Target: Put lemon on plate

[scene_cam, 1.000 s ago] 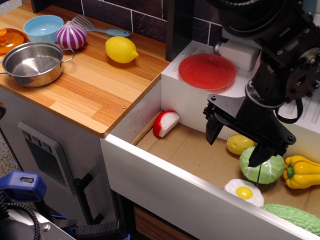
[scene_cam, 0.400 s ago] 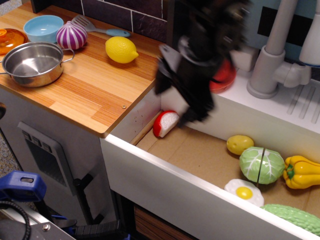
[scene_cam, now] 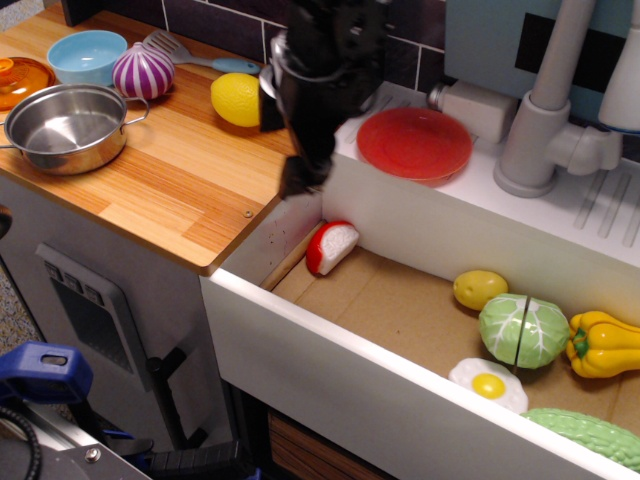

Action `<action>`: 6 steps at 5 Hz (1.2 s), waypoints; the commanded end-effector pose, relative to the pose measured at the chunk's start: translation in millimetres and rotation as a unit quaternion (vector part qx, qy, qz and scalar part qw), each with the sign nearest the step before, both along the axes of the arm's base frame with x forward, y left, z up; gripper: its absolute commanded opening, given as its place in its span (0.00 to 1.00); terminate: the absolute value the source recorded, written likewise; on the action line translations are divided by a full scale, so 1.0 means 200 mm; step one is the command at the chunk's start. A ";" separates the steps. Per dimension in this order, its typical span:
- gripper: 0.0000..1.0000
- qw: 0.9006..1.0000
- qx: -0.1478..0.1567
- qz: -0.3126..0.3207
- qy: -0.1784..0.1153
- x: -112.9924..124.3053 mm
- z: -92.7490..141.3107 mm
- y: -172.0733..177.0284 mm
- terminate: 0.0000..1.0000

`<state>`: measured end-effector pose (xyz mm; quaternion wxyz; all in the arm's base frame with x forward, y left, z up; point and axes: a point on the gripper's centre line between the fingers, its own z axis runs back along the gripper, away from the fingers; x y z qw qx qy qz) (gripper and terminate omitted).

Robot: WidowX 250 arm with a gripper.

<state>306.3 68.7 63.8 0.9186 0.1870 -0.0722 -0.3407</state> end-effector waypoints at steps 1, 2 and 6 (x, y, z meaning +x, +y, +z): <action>1.00 0.993 0.042 -0.099 -0.040 0.13 0.05 0.22 0.00; 1.00 0.986 0.057 -0.153 -0.042 0.19 0.04 0.34 0.00; 1.00 0.956 0.060 -0.285 -0.012 0.39 0.00 0.52 0.00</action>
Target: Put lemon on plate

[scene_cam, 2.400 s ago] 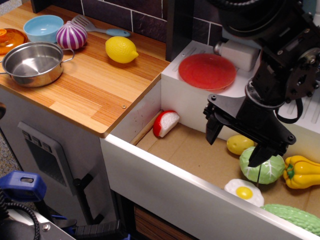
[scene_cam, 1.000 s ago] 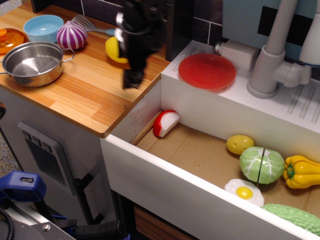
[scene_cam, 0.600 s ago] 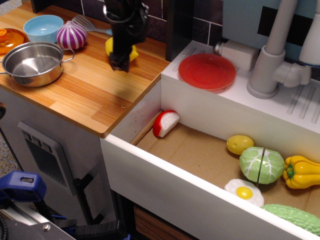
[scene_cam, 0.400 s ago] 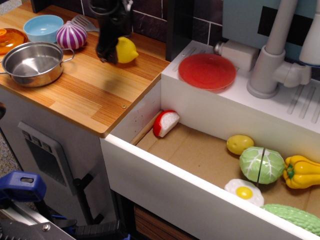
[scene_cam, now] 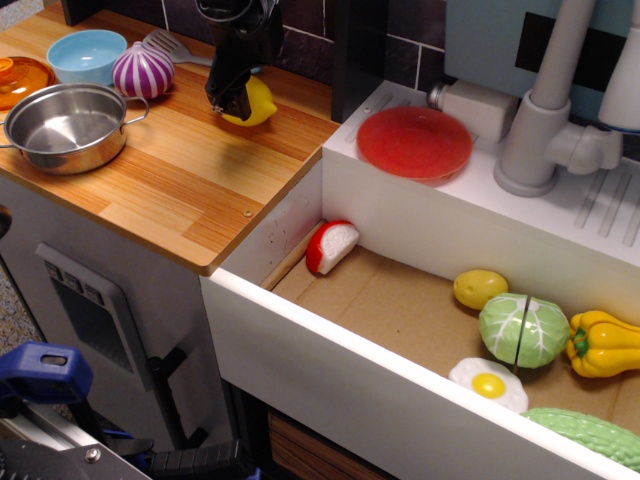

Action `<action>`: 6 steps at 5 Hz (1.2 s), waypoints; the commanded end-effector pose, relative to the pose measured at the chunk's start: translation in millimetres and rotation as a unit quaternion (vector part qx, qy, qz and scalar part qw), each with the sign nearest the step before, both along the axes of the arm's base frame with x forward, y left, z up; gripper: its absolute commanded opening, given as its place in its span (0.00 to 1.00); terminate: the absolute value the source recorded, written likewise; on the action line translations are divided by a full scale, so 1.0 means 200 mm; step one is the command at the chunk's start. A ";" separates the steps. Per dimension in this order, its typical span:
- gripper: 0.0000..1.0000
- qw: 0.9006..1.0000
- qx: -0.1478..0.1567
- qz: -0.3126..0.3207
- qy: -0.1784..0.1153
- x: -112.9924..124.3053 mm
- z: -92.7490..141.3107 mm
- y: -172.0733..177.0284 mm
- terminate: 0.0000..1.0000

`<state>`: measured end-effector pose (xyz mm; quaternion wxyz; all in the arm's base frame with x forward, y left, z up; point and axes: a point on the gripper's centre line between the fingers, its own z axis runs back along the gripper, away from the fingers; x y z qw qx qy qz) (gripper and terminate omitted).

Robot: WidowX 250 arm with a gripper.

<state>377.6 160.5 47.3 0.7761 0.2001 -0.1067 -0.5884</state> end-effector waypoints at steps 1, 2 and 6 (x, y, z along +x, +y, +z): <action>1.00 1.000 -0.003 -0.003 0.001 0.00 0.02 0.05 0.00; 1.00 1.000 -0.002 -0.004 0.006 -0.04 0.01 0.06 0.00; 0.00 0.997 -0.044 0.048 0.043 -0.08 -0.08 0.06 0.00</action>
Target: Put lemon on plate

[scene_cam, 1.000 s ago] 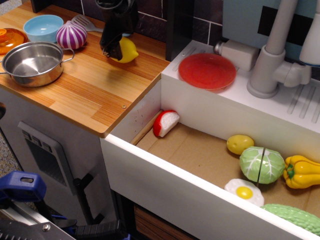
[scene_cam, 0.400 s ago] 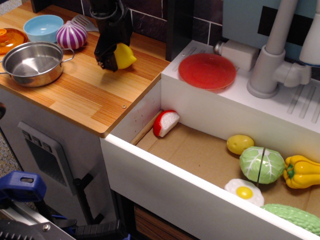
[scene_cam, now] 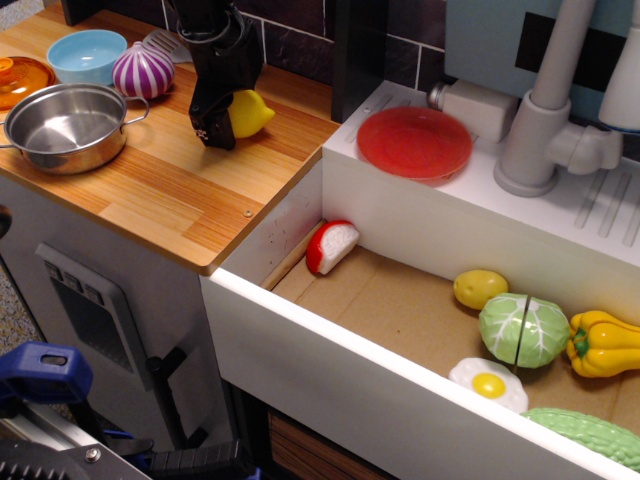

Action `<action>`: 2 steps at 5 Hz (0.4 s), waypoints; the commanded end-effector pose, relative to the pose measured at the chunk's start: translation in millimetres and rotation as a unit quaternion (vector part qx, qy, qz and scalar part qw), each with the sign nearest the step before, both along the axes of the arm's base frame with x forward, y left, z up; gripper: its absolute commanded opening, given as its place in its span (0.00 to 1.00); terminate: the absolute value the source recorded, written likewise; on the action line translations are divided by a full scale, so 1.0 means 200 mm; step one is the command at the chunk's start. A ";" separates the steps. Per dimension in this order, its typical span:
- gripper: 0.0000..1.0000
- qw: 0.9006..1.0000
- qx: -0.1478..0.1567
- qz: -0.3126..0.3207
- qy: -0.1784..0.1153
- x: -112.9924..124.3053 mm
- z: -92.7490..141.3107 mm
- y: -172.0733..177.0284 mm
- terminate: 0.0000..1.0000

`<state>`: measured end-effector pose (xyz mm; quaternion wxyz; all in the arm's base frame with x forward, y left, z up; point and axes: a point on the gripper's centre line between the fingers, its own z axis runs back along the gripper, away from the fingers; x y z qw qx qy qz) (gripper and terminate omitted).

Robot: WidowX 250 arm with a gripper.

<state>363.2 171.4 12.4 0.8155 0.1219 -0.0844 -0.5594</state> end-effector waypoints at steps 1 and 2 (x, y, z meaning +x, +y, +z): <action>0.00 0.999 0.019 0.031 -0.027 -0.05 0.13 -0.14 0.00; 0.00 0.999 0.024 0.028 -0.032 -0.01 0.19 -0.33 0.00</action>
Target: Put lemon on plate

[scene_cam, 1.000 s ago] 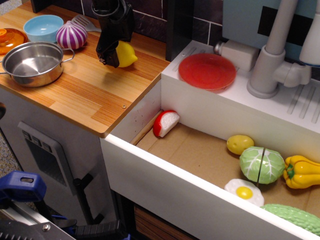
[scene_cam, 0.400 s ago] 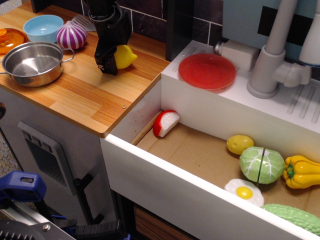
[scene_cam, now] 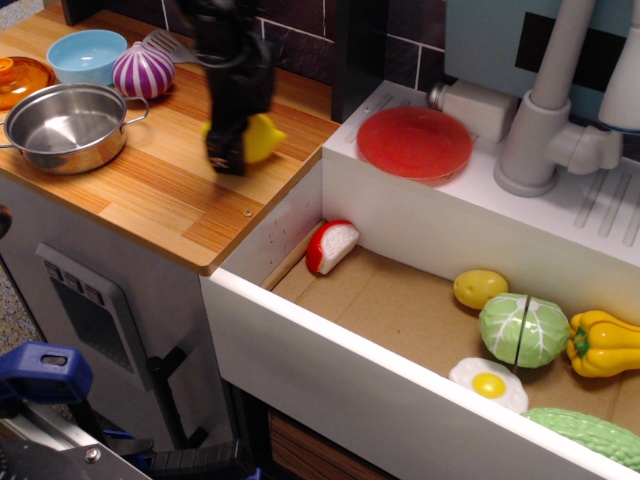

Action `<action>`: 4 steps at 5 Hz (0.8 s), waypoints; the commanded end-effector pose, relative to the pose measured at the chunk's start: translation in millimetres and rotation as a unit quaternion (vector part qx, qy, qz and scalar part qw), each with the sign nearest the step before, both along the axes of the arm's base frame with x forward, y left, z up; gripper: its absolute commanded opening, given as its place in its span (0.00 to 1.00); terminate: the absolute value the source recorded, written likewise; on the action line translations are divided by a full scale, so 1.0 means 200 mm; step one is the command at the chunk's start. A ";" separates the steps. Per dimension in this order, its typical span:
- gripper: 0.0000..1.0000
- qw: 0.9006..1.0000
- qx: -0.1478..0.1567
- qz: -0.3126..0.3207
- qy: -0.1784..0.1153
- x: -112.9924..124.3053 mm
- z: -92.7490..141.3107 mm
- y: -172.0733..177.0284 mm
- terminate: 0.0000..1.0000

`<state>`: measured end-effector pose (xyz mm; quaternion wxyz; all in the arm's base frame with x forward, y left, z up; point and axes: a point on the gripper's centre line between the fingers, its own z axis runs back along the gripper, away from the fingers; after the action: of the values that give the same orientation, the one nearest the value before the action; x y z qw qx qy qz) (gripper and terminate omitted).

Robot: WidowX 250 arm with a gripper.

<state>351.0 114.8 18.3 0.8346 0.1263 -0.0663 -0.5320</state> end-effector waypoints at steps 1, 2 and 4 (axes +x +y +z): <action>0.00 0.998 0.021 -0.004 -0.061 0.04 0.20 -0.24 0.00; 0.00 0.994 0.049 -0.030 -0.090 0.11 0.27 -0.36 0.00; 0.00 0.986 0.071 -0.086 -0.125 0.28 0.25 -0.47 0.00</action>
<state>403.3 15.4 47.0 0.7627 0.2256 -0.1276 -0.5926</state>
